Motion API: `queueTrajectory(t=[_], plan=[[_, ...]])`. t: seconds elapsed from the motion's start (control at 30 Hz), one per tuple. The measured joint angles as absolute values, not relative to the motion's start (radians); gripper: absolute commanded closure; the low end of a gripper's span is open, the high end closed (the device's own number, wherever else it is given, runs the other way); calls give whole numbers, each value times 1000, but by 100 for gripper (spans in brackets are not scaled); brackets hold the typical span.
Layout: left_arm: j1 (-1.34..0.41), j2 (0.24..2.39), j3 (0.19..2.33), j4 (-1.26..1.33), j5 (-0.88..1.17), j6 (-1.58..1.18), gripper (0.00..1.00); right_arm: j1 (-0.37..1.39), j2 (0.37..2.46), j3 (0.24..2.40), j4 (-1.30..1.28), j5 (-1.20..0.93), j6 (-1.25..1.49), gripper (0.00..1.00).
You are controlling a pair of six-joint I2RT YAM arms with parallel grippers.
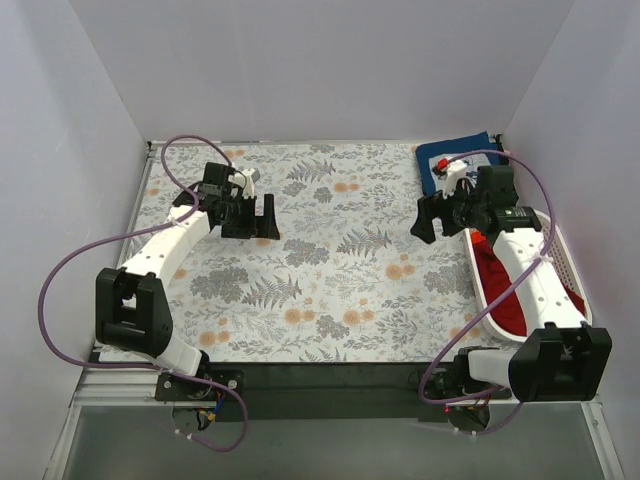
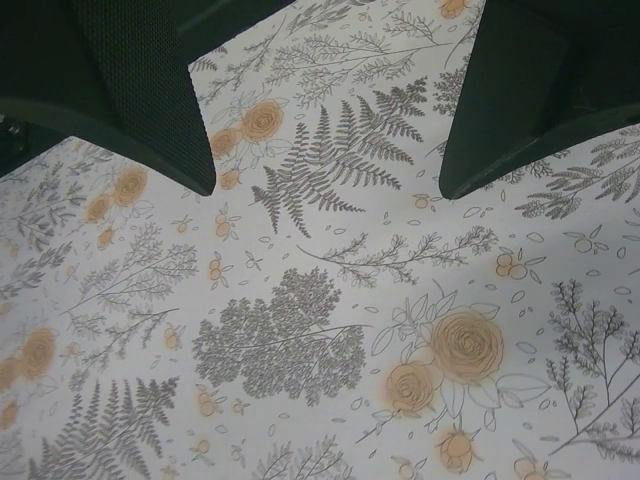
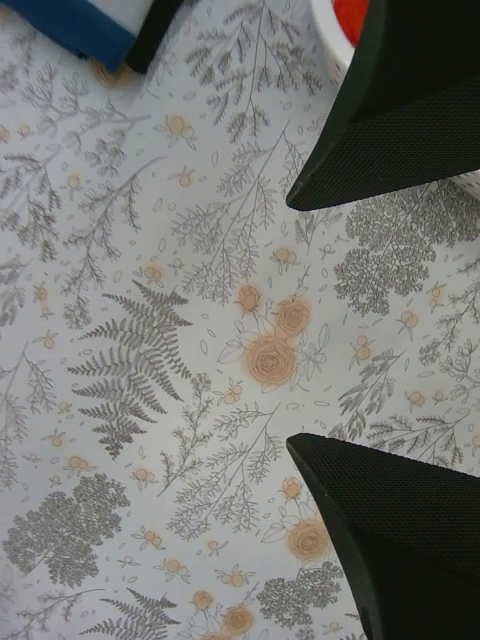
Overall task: Fold and stack the t-shirts
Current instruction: Grab the tshirt from the pile
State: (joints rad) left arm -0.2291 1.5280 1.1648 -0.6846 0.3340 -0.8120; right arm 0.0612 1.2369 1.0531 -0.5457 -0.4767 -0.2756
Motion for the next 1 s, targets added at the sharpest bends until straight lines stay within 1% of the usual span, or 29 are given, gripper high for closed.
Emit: queueTrajectory(t=[0.07,0.27,0.33,0.47,0.57,0.7,0.83,1.0], plan=[[-228,1528,1203,-701,360,-794,2,54,1237,1106,-580,-458,-300,2],[-216,1532,1300,-731,462,-757,2,8,1238,1281,-722,-353,-414,2],[-212,1543,1330,-741,490,-750,2,-43,1249,1325,-795,-303,-450,2],[-211,1579,1360,-754,533,-736,2,-218,1297,1385,-933,-193,-517,2],[-211,1613,1369,-781,561,-729,2,-344,1325,1372,-1007,-120,-567,2],[-211,1652,1390,-817,589,-712,2,-458,1359,1311,-1054,-67,-606,2],[-211,1685,1428,-861,601,-689,2,-510,1433,1264,-1050,-56,-614,2],[-211,1698,1473,-886,604,-669,2,-533,1480,1185,-1011,-36,-621,2]])
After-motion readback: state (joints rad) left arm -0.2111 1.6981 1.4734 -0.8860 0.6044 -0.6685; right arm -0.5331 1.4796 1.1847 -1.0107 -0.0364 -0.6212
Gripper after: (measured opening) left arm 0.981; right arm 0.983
